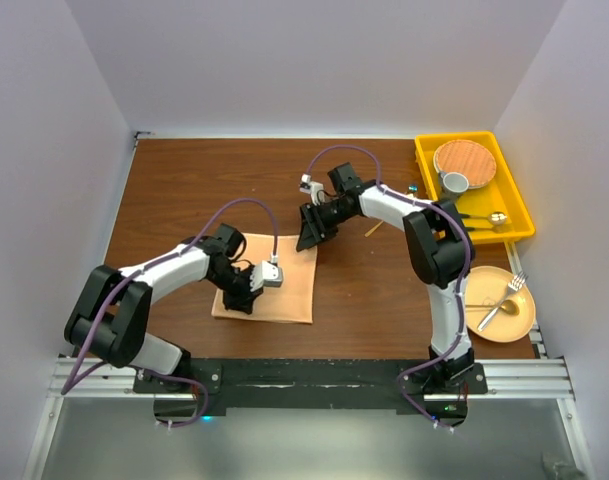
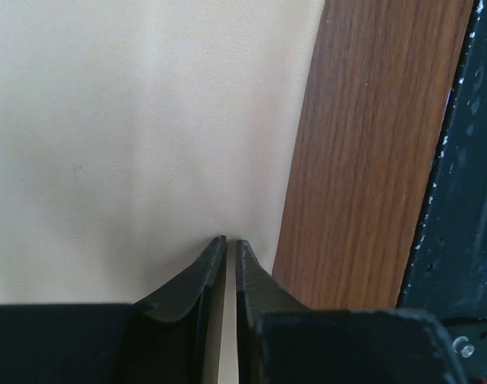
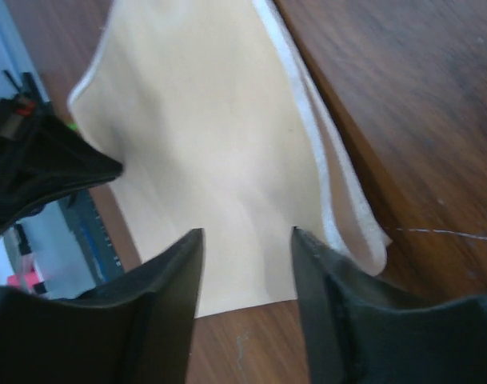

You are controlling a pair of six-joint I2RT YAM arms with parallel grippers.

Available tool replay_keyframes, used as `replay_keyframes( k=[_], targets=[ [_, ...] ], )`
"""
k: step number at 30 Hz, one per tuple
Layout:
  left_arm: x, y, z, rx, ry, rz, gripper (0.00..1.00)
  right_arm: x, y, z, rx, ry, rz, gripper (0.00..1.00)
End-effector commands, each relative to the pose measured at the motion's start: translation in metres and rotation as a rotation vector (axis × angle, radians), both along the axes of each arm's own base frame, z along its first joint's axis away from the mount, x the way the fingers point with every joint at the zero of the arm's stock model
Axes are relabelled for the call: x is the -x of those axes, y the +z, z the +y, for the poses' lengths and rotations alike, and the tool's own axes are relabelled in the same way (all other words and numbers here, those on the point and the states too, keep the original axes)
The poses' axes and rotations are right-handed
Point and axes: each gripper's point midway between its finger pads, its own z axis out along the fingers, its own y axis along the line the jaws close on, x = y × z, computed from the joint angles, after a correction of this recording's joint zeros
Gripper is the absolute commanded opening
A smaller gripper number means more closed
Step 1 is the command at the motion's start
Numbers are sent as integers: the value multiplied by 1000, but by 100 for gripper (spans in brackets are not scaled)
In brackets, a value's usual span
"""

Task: Fold the napkin into a case and place the utensils inside
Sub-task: Smooth out the lower triangle-folded napkin from the folded napkin.

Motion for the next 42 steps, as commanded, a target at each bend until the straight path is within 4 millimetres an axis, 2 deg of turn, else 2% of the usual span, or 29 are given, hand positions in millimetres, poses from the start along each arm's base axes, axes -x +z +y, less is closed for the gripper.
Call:
replay_keyframes(
  k=[1, 2, 3, 4, 5, 6, 8, 11, 14, 15, 17, 18, 20, 24, 27, 30, 34, 35, 37, 38, 40, 41, 42],
  targets=[
    [-3, 11, -1, 5, 51, 16, 22, 13, 69, 10, -158, 85, -40, 68],
    [-7, 15, -2, 17, 58, 12, 25, 20, 94, 13, -211, 58, -6, 75],
    [-8, 22, -5, 40, 66, 21, 28, 15, 107, 18, -261, 43, -42, 79],
    [-19, 35, -9, 71, 81, -11, 33, 22, 104, 18, -273, 20, -6, 88],
    [-23, 43, -14, 110, 89, -18, 35, 26, 121, 20, -307, -29, 49, 92],
    [-30, 53, -19, 135, 101, -35, 37, 24, 121, 23, -349, -46, 37, 96],
    [-36, 62, -26, 178, 101, -56, 38, 28, 124, 30, -370, -107, 149, 98],
    [-42, 57, -27, 173, 122, -50, 38, 23, 116, 41, -403, -133, 193, 98],
    [-48, 45, -22, 150, 143, -27, 37, 11, 103, 50, -429, -152, 224, 98],
    [-51, 40, -18, 144, 162, -16, 37, 8, 90, 51, -414, -158, 246, 98],
    [-56, 37, -13, 141, 177, -16, 36, 4, 77, 53, -406, -156, 255, 96],
    [-58, 33, -10, 133, 189, -5, 36, 3, 62, 53, -390, -164, 282, 95],
    [-60, 28, -6, 120, 189, -1, 36, 2, 49, 54, -382, -165, 294, 94],
    [-52, 14, 2, 89, 180, 40, 35, 6, 8, 52, -342, -159, 348, 92],
    [-48, 10, 4, 81, 166, 54, 35, 6, 1, 51, -331, -152, 359, 89],
    [-47, 13, 2, 92, 162, 68, 35, 1, 18, 54, -346, -100, 314, 86],
    [-72, 48, -9, 195, 241, 59, 37, -5, 74, 59, -377, -16, 256, 83],
    [-92, 64, -5, 229, 283, 19, 38, -4, 95, 58, -395, 8, 222, 83],
    [-119, 87, -3, 291, 350, -16, 38, -3, 116, 55, -387, 41, 169, 81],
    [-133, 91, 8, 303, 399, -25, 39, -6, 123, 51, -372, 34, 133, 80],
    [-157, 102, 18, 324, 453, -62, 39, -8, 122, 42, -327, 30, 96, 75],
    [-167, 99, 29, 322, 494, -63, 40, -13, 118, 35, -305, 17, 85, 74],
    [-177, 100, 34, 326, 512, -82, 40, -21, 104, 28, -250, 10, 25, 73]
  ],
)
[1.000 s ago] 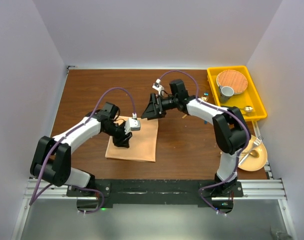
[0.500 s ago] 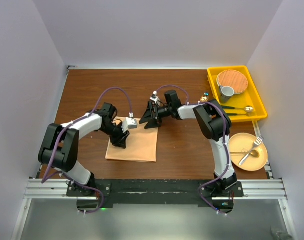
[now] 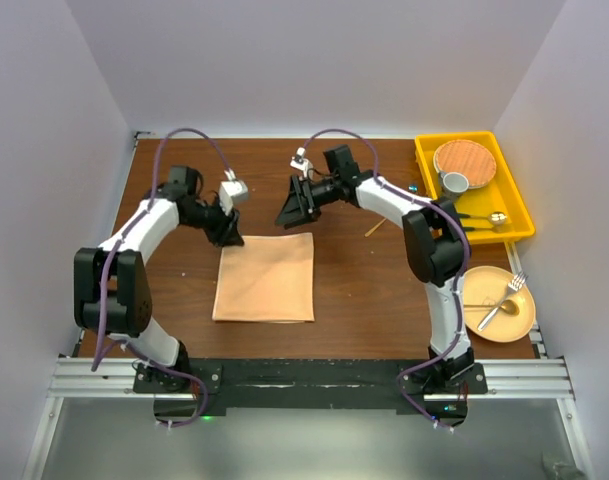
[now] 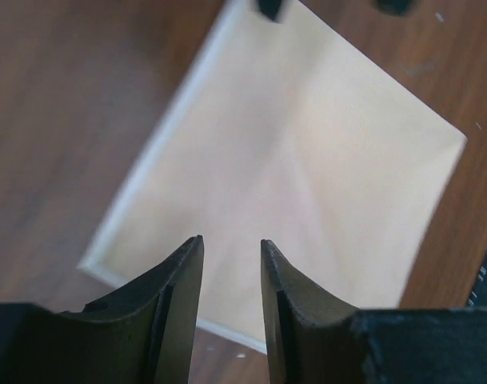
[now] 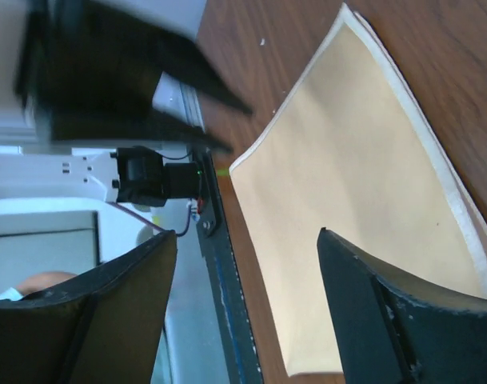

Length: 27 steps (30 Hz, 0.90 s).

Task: Fold the napkin into a case and place the utensils inside
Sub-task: Smooth out the lower triangle-folded napkin from the folded napkin, then pick up the lower triangle-folded napkin from the folded napkin.

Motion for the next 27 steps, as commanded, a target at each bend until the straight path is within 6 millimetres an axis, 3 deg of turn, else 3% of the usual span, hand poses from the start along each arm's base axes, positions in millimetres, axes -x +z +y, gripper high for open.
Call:
replay_keyframes(
  k=[1, 3, 7, 16, 21, 27],
  targets=[
    [-49, 22, 19, 73, 130, -49, 40, -5, 9, -35, 139, 2, -138, 70],
    [-55, 16, 20, 70, 129, -36, 40, -16, -14, -50, 216, -5, -165, 68],
    [-57, 19, 14, 107, 93, -52, 38, -28, -42, -67, 311, -13, -176, 66],
    [-39, -2, 13, 76, 84, -22, 36, -40, -86, -75, 398, -24, -162, 68],
    [-14, -22, 4, 4, 2, -13, 36, -42, -97, -70, 382, -26, -120, 64],
    [9, -27, -1, -3, -50, 15, 34, -37, -97, -63, 338, -24, -72, 55]
  ],
)
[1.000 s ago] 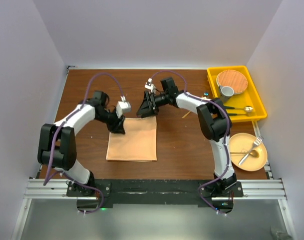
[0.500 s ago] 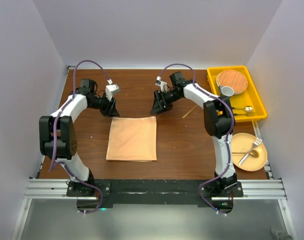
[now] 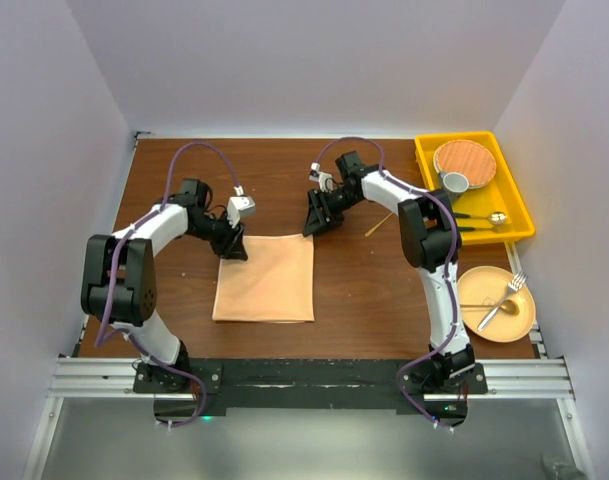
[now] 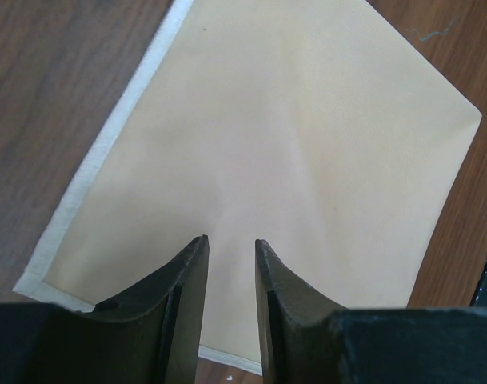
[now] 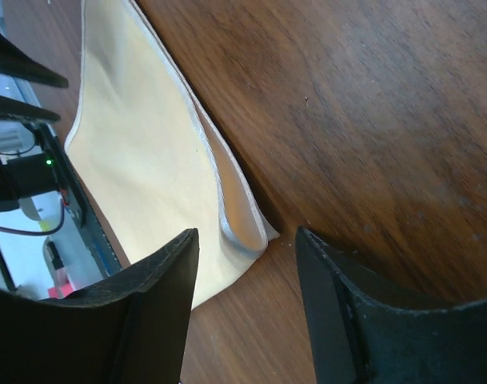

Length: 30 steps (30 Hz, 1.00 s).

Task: Fold the napkin into a case and place the utensils inside
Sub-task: Pick up the lower triangle-folded napkin from the folded napkin.

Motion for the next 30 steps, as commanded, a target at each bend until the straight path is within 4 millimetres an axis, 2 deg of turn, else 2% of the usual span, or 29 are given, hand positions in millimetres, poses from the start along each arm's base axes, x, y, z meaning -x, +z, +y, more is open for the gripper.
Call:
replay_keyframes(
  k=[1, 6, 10, 14, 15, 18, 19, 27, 28, 30],
  targets=[
    [15, 9, -3, 3, -74, -46, 33, 0, -1, 7, -23, 2, 11, 55],
    [52, -1, -6, -65, -224, -55, 31, 2, -4, 9, -33, -4, 26, 47],
    [66, -10, -4, -107, -265, -61, 29, -1, 3, 11, -45, -6, 6, 37],
    [73, -18, -2, -127, -276, -37, 25, -4, 20, 13, -65, -1, -37, 21],
    [75, -22, -1, -137, -274, -24, 23, -2, 23, 14, -68, 5, -44, 13],
    [77, -33, 3, -161, -264, 11, 18, 0, 38, 18, -85, 23, -96, 0],
    [78, -35, 4, -164, -260, 21, 18, 2, 45, 19, -88, 41, -132, 0],
    [81, -50, 7, -182, -229, 87, 13, 9, 63, 26, -61, 105, -293, 0],
    [78, -47, 5, -175, -228, 72, 12, 9, 64, 25, -59, 106, -305, 0],
    [69, -27, -5, -96, -206, 12, 9, 12, 63, 24, -53, 114, -306, 0]
  ],
)
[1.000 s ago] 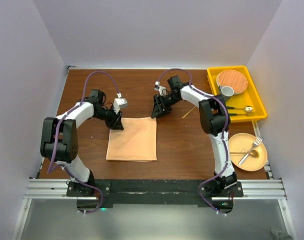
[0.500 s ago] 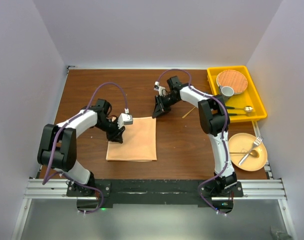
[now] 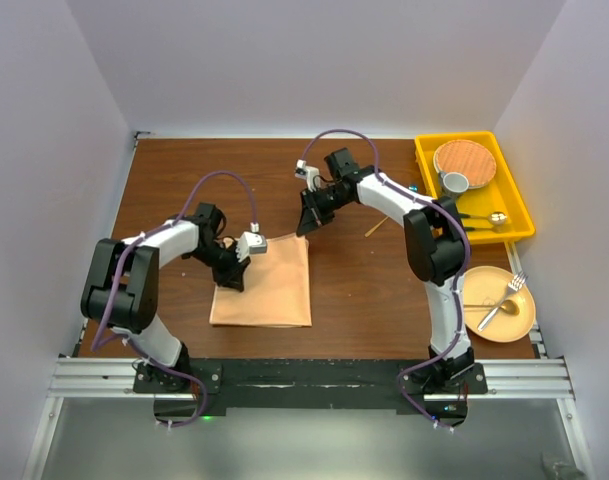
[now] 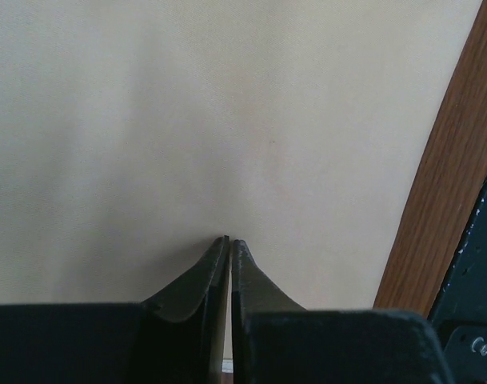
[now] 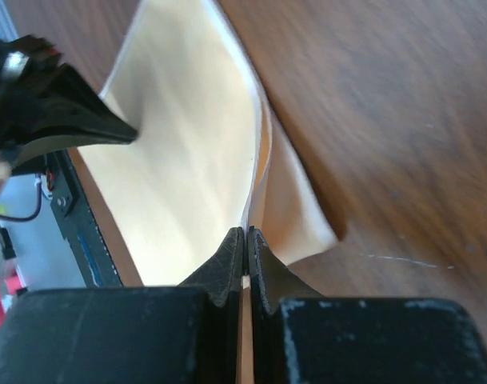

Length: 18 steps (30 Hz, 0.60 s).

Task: Fold the napkin into a case and place the utensils inside
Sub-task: Pick up the lower triangle-folded napkin from the folded napkin.

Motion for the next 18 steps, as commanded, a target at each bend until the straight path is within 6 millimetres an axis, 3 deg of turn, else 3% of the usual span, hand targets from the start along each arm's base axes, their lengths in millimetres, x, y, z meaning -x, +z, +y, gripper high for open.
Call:
replay_keyframes(
  k=[1, 3, 4, 6, 7, 10, 11, 13, 14, 15, 16, 18],
  targets=[
    [-26, 27, -17, 119, 29, -142, 9, -7, 24, -1, -17, 33, -138, 0],
    [-36, 51, -34, 199, 50, -225, 13, -5, 17, -3, -1, 33, -121, 0],
    [-52, 61, -44, 225, 46, -310, 13, -5, 15, -3, 1, 33, -119, 0],
    [-56, 72, -65, 252, 18, -358, 14, -6, 8, -3, 8, 34, -111, 0],
    [-70, 77, -73, 244, 16, -424, 14, -6, 6, -4, 14, 32, -109, 0],
    [-73, 78, -99, 246, -44, -462, 14, -7, 3, -4, 18, 32, -112, 0],
    [-69, 70, -108, 237, -77, -444, 13, -8, 3, -3, 20, 31, -116, 0],
    [-69, 66, -111, 229, -89, -429, 12, -6, -5, -5, 40, 36, -94, 0],
    [-68, 60, -112, 221, -95, -415, 12, -7, -5, -6, 51, 36, -88, 4],
    [-67, 59, -112, 219, -96, -412, 12, -8, -9, -8, 66, 31, -87, 19],
    [-66, 56, -110, 211, -96, -410, 12, -9, -11, -9, 77, 27, -90, 27],
    [-62, 52, -107, 203, -102, -403, 12, -14, -14, -12, 99, 11, -103, 37]
  ],
)
